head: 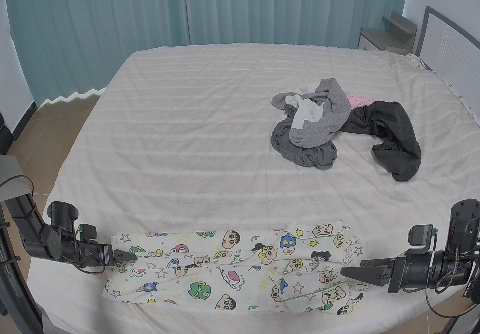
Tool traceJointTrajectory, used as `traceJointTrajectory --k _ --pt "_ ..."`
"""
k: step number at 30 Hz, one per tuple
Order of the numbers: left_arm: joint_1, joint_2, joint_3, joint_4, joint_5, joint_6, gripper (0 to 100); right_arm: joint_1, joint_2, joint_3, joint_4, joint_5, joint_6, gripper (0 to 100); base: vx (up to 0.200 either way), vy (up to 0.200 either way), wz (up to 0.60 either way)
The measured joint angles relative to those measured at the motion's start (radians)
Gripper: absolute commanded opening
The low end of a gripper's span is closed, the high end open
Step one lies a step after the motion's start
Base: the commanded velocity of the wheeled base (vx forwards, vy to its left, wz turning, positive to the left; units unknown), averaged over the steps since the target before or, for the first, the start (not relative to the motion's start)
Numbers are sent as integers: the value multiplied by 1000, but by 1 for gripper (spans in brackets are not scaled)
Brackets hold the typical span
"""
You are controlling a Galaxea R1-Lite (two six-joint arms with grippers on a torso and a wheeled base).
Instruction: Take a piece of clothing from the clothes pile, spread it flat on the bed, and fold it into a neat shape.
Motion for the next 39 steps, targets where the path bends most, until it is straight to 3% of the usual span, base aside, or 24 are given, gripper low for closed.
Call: traceJointTrajectory --k 11,12,16,27,39 --pt "-75 37 -1 -4 13 -20 100 0 -1 0 0 -1 -1 100 0 0 0" --pt "-80 39 -2 -3 17 -25 0 0 -2 0 0 -2 -1 100 0 0 0" --pt "-93 42 0 -4 54 -36 0 -1 -2 0 -1 -1 -1 100 0 0 0" --pt "-95 1 43 7 57 -41 0 -1 -13 2 -1 0 2 100 0 0 0" --pt "-9 -109 50 75 41 -49 0 -3 -27 13 -1 0 1 100 0 0 0"
